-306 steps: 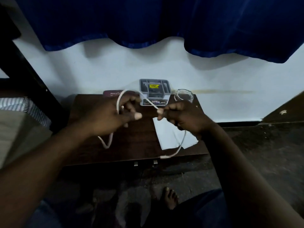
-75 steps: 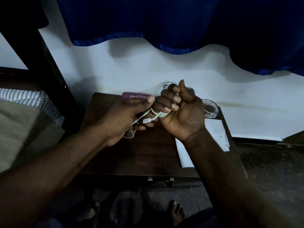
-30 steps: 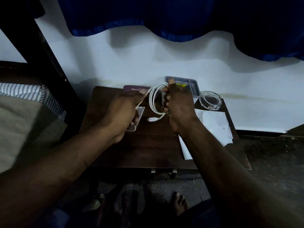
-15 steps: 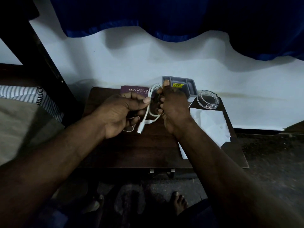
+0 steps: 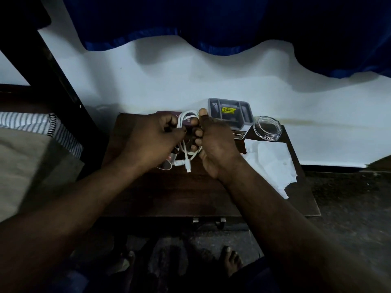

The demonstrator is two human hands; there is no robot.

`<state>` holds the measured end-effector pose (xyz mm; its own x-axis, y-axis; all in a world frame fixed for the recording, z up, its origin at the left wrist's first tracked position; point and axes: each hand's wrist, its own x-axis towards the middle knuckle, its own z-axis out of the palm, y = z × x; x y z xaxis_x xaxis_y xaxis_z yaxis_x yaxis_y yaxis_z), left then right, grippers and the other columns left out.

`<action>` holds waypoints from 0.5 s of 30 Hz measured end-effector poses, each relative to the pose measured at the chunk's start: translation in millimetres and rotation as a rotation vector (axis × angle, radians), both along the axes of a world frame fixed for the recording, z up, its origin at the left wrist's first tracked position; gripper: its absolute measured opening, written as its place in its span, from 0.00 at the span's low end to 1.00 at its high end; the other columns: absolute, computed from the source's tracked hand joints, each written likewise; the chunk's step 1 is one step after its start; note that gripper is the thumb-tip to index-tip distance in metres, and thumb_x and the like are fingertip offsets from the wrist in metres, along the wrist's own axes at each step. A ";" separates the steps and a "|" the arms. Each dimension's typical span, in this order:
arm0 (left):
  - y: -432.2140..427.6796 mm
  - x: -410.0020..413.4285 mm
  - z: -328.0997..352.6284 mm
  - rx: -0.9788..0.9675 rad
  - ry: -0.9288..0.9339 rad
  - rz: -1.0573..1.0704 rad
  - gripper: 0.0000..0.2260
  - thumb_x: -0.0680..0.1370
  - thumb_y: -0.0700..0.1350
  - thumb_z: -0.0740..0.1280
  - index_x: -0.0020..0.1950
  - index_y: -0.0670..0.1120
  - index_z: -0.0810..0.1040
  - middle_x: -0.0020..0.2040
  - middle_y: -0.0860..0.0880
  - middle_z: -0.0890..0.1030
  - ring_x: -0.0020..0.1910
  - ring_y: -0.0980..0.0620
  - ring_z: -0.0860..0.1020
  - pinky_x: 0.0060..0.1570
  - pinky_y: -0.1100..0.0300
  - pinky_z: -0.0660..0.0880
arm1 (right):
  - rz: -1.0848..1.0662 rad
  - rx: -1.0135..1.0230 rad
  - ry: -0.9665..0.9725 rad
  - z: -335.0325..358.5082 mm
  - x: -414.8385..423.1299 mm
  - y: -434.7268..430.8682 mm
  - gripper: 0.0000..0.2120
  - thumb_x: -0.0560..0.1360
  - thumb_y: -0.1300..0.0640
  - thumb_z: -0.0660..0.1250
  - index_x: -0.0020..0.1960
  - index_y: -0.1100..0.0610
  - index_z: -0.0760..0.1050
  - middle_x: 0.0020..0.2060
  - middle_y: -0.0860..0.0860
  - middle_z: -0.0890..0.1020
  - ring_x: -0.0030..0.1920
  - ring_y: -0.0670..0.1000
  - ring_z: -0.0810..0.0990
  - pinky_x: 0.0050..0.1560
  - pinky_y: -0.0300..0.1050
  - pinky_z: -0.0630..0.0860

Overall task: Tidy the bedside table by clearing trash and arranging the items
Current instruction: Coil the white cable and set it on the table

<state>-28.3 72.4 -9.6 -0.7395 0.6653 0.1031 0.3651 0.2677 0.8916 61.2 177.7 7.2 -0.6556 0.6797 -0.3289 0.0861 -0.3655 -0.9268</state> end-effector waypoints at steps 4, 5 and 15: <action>-0.3 -3.8 3.2 -0.042 0.167 -0.016 0.01 0.76 0.44 0.74 0.46 0.48 0.83 0.37 0.51 0.85 0.34 0.52 0.85 0.39 0.46 0.83 | 0.011 -0.071 0.042 1.2 -0.1 0.4 0.22 0.87 0.49 0.57 0.39 0.57 0.76 0.26 0.49 0.66 0.24 0.45 0.62 0.25 0.39 0.62; -0.8 -5.4 4.2 -0.070 0.199 -0.032 0.02 0.76 0.45 0.75 0.45 0.49 0.83 0.36 0.51 0.85 0.34 0.51 0.84 0.40 0.47 0.83 | 0.017 -0.089 0.050 0.9 0.2 2.1 0.22 0.87 0.50 0.58 0.38 0.57 0.76 0.25 0.48 0.66 0.23 0.45 0.62 0.25 0.39 0.62; 7.6 -9.9 7.5 -0.415 0.416 0.119 0.13 0.74 0.57 0.68 0.43 0.47 0.76 0.40 0.44 0.84 0.42 0.39 0.82 0.38 0.55 0.71 | 0.178 -0.037 0.135 -3.7 -1.7 0.4 0.18 0.86 0.50 0.60 0.44 0.60 0.77 0.25 0.48 0.70 0.24 0.45 0.66 0.28 0.40 0.69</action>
<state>-38.2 80.0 -2.1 -0.7648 0.6269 0.1486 0.6070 0.6237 0.4924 59.5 178.2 3.5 -0.8039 0.5386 -0.2522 0.0278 -0.3896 -0.9206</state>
